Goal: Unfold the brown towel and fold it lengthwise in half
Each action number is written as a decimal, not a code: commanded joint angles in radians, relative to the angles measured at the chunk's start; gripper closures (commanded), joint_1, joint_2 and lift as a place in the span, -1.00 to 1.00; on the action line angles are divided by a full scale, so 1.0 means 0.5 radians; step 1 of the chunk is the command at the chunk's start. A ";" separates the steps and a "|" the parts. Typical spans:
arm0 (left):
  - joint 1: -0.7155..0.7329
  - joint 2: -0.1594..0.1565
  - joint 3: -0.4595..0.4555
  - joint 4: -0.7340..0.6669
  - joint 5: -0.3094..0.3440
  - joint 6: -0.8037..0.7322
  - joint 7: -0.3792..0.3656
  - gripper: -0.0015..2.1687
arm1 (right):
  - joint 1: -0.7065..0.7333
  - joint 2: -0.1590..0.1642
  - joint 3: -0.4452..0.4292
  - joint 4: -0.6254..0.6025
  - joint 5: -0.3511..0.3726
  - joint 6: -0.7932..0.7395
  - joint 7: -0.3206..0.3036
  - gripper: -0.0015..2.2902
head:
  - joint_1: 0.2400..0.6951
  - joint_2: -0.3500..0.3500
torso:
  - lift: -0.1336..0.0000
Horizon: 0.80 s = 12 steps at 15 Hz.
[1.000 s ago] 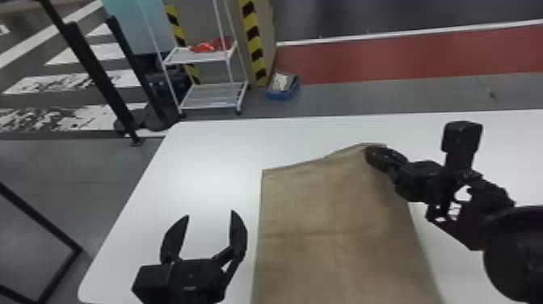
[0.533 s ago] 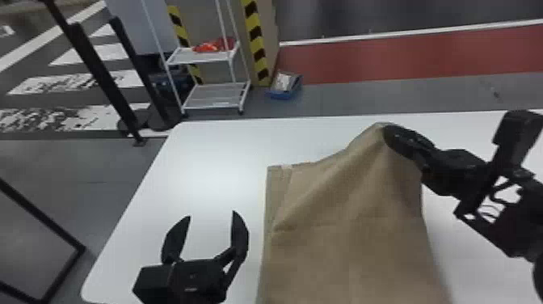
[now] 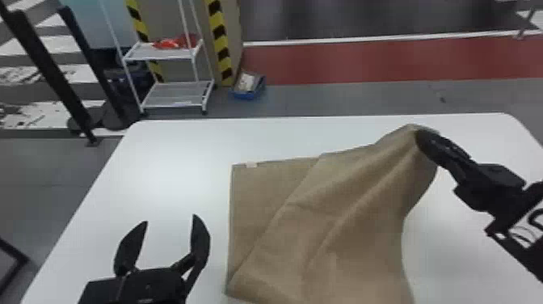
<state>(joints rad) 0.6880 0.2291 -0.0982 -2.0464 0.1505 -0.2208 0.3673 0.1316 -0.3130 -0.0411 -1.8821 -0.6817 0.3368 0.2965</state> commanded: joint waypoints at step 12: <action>0.014 0.008 -0.003 0.003 0.003 -0.026 -0.007 -0.90 | 0.492 0.028 -0.930 0.257 -0.165 -0.117 0.183 -0.11 | 1.00 -0.56 | -0.84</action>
<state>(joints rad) 0.7012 0.2331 -0.0998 -2.0499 0.1504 -0.2402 0.3635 0.3599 -0.3026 -0.4536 -1.7829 -0.7549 0.2791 0.3825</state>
